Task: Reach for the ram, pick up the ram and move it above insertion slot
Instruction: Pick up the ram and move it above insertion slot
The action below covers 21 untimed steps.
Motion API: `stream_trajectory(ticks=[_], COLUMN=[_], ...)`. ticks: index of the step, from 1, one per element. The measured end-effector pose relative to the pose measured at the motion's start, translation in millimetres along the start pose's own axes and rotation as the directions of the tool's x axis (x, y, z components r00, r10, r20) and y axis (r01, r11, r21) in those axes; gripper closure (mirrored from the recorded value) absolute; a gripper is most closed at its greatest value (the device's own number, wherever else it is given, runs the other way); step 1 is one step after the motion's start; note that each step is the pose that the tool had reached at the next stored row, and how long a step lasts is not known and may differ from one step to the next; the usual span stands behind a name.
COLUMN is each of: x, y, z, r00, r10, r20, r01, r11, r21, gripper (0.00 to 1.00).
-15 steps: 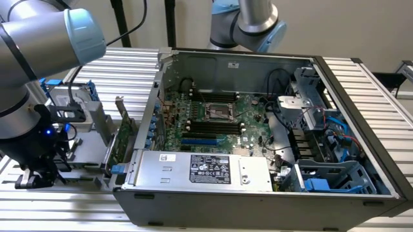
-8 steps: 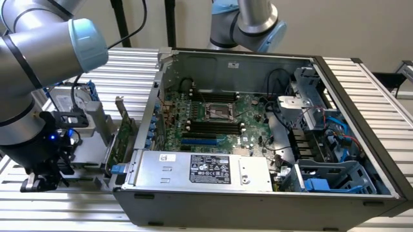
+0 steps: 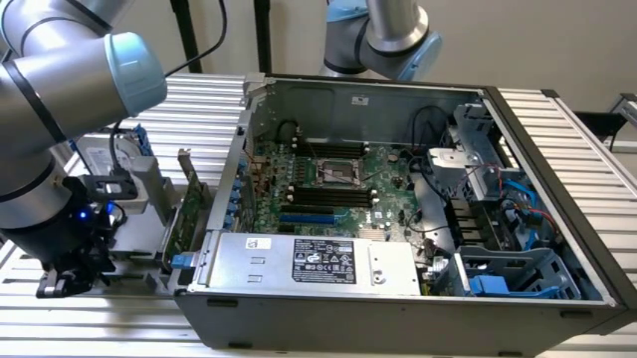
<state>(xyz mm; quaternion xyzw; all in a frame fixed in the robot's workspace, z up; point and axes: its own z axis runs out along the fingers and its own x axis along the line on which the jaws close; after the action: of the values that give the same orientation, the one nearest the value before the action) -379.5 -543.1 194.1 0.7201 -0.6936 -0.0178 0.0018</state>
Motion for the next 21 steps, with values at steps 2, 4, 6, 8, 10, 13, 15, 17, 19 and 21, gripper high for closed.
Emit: stream_trajectory(ticks=[2,4,6,8,10,13,15,17,19,21], x=[1.1,1.5,1.7,1.8,1.9,1.9,1.9,1.8,1.8,1.8], y=[0.0,0.1,0.0,0.0,0.0,0.0,-0.1,-0.4,-0.6,-0.9], z=[0.1,0.0,0.3,0.3,0.3,0.4,0.4,0.5,0.4,0.5], r00=[1.0,1.0,1.0,1.0,1.0,1.0,1.0,1.0,1.0,1.0], r10=[0.0,0.0,0.0,0.0,0.0,0.0,0.0,0.001,0.003,0.006], r20=[0.0,0.0,0.0002,0.0001,0.0,-0.0001,-0.0002,-0.0021,-0.0056,-0.0082], r01=[0.0,0.0,0.0,0.0,0.0,0.0,0.0,-0.001,-0.003,-0.006], r11=[1.0,1.0,1.0,1.0,1.0,1.0,1.0,1.0,1.0,1.0], r21=[0.0,-0.0002,0.0001,-0.0001,-0.0004,-0.001,-0.0015,-0.002,-0.0029,-0.0036], gripper=[0.72,0.79,0.79,0.81,0.81,0.86,0.86,0.86,0.86,0.86])
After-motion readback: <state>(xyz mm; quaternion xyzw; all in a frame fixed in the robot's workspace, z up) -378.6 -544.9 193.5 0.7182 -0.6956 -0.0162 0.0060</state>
